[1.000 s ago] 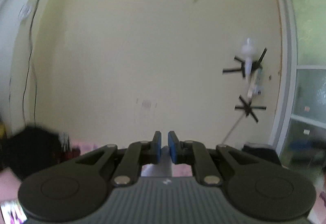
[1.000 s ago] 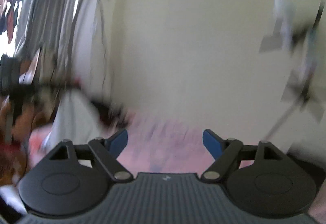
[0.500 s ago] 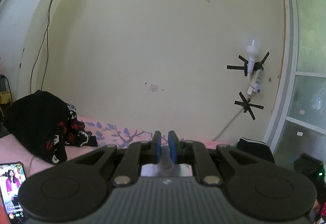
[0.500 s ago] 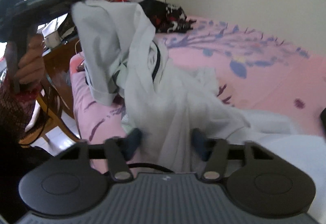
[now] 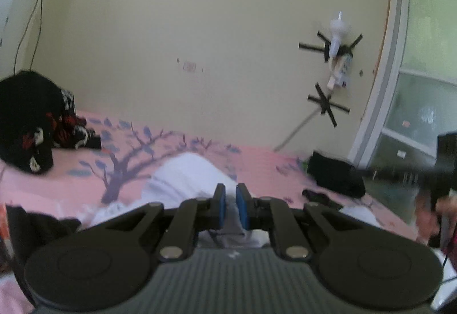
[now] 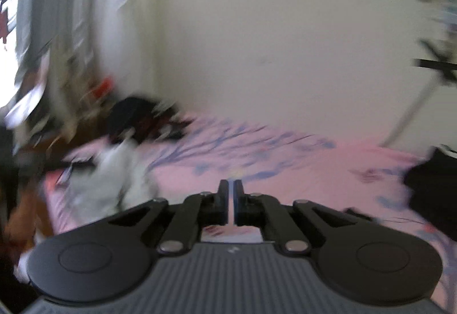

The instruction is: Fold small clothes

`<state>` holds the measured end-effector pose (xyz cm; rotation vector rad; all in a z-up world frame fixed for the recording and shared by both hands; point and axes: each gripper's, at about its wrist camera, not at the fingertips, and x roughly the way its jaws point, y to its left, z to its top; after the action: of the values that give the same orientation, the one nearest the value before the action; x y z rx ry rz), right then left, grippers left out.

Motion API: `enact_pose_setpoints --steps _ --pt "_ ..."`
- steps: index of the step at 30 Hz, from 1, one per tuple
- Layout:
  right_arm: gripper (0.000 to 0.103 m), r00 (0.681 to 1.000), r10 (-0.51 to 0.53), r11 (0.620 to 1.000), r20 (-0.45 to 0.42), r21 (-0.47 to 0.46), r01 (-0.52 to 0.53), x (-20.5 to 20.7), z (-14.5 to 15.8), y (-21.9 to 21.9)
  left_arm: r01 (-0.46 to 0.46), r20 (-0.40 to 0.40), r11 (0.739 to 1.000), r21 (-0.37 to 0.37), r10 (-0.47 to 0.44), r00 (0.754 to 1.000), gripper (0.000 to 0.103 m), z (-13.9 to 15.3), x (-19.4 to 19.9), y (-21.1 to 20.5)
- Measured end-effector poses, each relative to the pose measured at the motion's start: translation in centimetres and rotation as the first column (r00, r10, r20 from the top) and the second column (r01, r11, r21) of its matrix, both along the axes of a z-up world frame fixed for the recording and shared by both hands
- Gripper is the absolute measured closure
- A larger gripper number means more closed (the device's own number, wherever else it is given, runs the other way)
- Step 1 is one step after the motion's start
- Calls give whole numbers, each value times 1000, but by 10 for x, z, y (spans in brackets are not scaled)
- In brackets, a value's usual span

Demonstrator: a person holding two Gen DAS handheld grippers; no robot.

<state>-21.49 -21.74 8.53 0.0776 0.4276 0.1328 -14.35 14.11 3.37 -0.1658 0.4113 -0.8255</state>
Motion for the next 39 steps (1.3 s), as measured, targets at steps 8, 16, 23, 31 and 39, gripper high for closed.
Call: enact_pose_setpoints --steps 8,16,23,31,39 --pt "103 994 73 985 -84 165 -58 -3 -21 -18 1 -12 997 73 0 1000 92 -18 1 2" --pt "36 966 236 967 -109 124 -222 10 -43 26 7 47 992 127 -13 999 38 -9 -13 5" --pt "38 950 278 955 -140 147 -257 12 -53 33 -2 -57 1000 31 4 998 9 4 7 23" --pt "38 943 292 950 -158 160 -268 12 -60 36 63 -214 998 -19 -65 975 7 -4 49 7" --pt "37 948 276 954 -160 166 -250 9 -63 35 120 -243 991 -65 -132 961 28 4 58 -7"
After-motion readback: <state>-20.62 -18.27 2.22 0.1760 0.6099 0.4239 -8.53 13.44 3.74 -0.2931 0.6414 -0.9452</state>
